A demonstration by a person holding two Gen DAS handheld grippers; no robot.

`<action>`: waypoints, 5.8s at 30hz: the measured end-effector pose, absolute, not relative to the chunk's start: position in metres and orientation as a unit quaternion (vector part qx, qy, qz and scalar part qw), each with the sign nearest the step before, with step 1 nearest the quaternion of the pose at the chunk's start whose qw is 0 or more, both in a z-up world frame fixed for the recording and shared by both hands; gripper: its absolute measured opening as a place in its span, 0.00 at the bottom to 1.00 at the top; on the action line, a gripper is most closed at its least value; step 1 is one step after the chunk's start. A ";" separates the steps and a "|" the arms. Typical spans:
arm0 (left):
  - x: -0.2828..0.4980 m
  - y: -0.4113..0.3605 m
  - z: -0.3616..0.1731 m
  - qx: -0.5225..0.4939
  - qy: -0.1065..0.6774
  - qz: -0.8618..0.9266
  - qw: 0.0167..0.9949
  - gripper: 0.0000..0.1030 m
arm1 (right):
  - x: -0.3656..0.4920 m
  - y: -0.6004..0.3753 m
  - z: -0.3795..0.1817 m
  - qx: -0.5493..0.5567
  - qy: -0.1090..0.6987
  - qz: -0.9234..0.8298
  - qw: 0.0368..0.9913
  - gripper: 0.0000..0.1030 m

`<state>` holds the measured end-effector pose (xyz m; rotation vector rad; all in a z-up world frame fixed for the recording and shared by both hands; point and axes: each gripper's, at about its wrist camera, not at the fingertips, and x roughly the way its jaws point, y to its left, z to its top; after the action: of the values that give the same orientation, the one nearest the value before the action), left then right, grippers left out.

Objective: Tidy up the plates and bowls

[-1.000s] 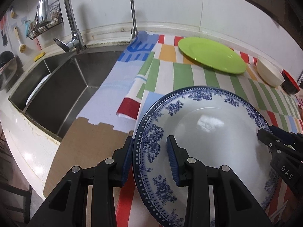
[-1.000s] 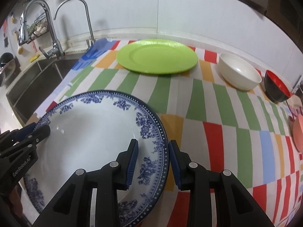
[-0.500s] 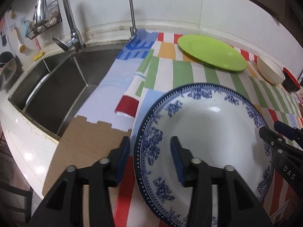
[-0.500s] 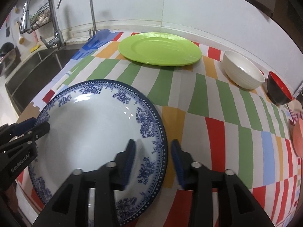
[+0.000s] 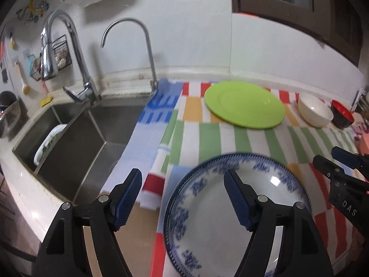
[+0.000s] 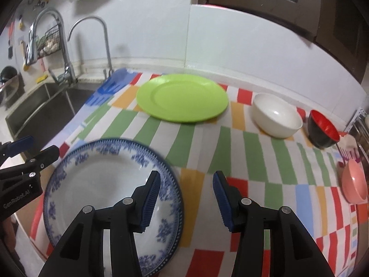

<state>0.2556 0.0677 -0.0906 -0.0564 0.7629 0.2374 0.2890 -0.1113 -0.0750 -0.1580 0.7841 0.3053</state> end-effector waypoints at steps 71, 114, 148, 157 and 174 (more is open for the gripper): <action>0.542 0.085 -0.159 -0.004 0.457 -0.013 0.889 0.44 | 0.535 -0.104 -0.143 -0.028 0.442 0.084 0.892 0.44; 0.407 0.099 -0.068 -0.057 0.432 0.040 0.899 0.38 | 0.438 -0.107 -0.054 -0.025 0.433 0.096 0.896 0.36; 0.272 0.097 -0.085 -0.080 0.479 0.072 0.871 0.38 | 0.307 -0.106 -0.070 -0.047 0.475 0.128 0.869 0.36; 0.264 0.099 -0.103 -0.082 0.505 0.077 0.856 0.38 | 0.297 -0.102 -0.089 -0.054 0.499 0.133 0.855 0.36; 0.259 0.097 -0.128 -0.076 0.533 0.082 0.838 0.39 | 0.294 -0.101 -0.117 -0.054 0.533 0.139 0.833 0.36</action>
<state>0.2592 0.0975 -0.1283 -0.1610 1.1283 0.1727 0.2936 -0.1008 -0.1169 -0.1155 1.1295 0.2941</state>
